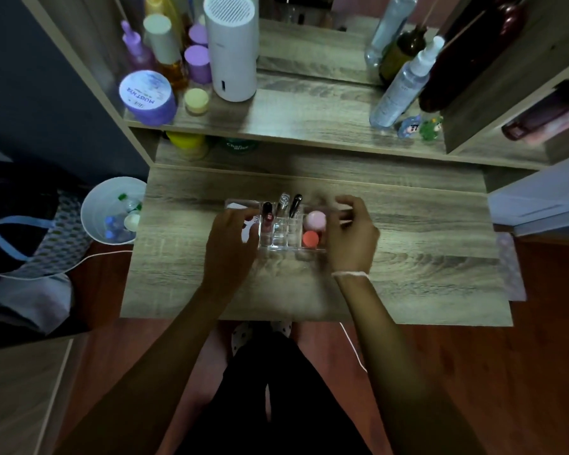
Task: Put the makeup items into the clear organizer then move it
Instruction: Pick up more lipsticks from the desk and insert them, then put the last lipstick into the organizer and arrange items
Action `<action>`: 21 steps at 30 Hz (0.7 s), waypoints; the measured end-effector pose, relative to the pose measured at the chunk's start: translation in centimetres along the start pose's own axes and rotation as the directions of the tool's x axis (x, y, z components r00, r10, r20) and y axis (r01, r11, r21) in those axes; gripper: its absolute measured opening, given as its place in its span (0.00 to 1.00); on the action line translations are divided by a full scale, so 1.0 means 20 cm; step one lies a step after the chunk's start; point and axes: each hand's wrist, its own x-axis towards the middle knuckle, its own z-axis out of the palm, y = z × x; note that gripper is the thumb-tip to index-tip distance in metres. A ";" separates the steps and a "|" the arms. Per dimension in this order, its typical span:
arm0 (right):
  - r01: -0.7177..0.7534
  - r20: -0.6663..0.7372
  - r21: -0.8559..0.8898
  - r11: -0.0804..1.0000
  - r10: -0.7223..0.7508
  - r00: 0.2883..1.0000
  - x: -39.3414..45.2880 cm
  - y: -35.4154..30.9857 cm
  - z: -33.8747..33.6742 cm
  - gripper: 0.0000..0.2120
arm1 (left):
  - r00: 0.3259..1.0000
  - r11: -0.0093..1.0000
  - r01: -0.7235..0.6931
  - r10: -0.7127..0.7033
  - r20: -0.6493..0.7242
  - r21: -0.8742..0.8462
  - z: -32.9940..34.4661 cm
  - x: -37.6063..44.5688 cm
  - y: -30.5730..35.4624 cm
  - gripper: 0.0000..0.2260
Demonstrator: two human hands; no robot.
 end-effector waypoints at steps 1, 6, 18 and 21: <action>-0.002 -0.078 -0.005 1.000 0.002 0.997 -0.02 0.04 -0.04 0.09 | 0.998 0.998 -0.059 0.059 -0.024 0.021 0.00 -0.03 0.02 0.08; -0.136 -0.026 -0.164 0.977 0.133 0.991 -0.12 0.36 -0.15 0.12 | 0.941 0.962 -0.263 0.239 0.240 0.072 0.10 -0.24 0.05 0.13; -0.004 0.234 -0.425 0.905 0.115 0.965 -0.25 0.57 -0.06 0.15 | 0.783 0.874 -0.416 0.205 0.587 0.249 0.19 -0.46 -0.14 0.20; -0.061 0.238 -0.356 0.933 0.153 0.959 -0.27 0.54 -0.05 0.08 | 0.781 0.872 -0.404 0.170 0.601 0.278 0.17 -0.46 -0.19 0.21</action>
